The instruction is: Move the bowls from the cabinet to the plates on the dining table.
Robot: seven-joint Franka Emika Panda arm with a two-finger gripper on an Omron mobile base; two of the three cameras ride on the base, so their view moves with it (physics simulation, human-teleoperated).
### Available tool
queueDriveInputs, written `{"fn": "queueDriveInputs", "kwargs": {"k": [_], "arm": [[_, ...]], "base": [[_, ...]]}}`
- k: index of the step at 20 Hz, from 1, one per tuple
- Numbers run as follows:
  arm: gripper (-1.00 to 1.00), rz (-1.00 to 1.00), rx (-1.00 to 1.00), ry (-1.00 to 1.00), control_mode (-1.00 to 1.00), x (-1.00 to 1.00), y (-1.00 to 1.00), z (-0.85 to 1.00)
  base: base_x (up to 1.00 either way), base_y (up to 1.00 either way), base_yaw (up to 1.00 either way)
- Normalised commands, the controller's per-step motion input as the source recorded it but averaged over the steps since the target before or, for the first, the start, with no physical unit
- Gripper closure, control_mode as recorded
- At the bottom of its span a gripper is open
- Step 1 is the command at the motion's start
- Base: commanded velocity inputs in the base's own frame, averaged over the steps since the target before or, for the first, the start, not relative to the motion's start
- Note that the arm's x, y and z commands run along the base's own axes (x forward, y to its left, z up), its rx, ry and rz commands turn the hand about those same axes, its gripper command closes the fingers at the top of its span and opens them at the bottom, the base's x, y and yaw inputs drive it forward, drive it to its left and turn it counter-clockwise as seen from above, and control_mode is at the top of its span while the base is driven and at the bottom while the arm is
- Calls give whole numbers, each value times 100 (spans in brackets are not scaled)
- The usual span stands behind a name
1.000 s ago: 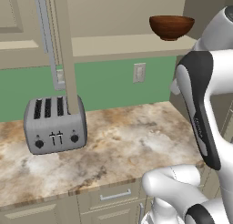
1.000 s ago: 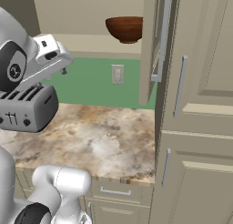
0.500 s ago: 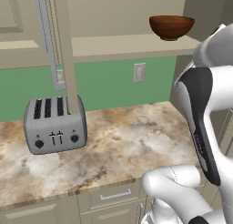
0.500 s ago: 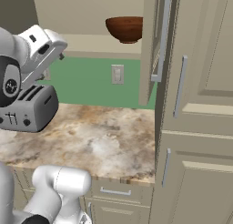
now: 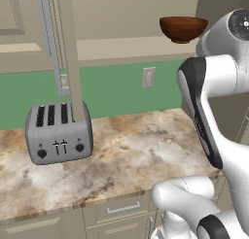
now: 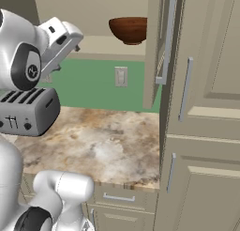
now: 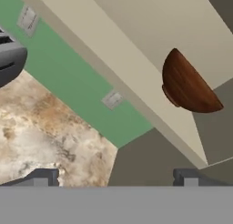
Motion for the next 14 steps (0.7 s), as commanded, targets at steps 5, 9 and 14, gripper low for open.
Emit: {"fn": "queueDriveInputs", "kwargs": {"k": [5,9,14], "arm": [[-100,-7,0,-2,-100,7,0,33],[-100,-7,0,-6,-100,0,0,41],[-100,-5,2,-2,-100,15,-8,26]], "base": [[0,0,0],[0,0,0],[0,0,0]]}}
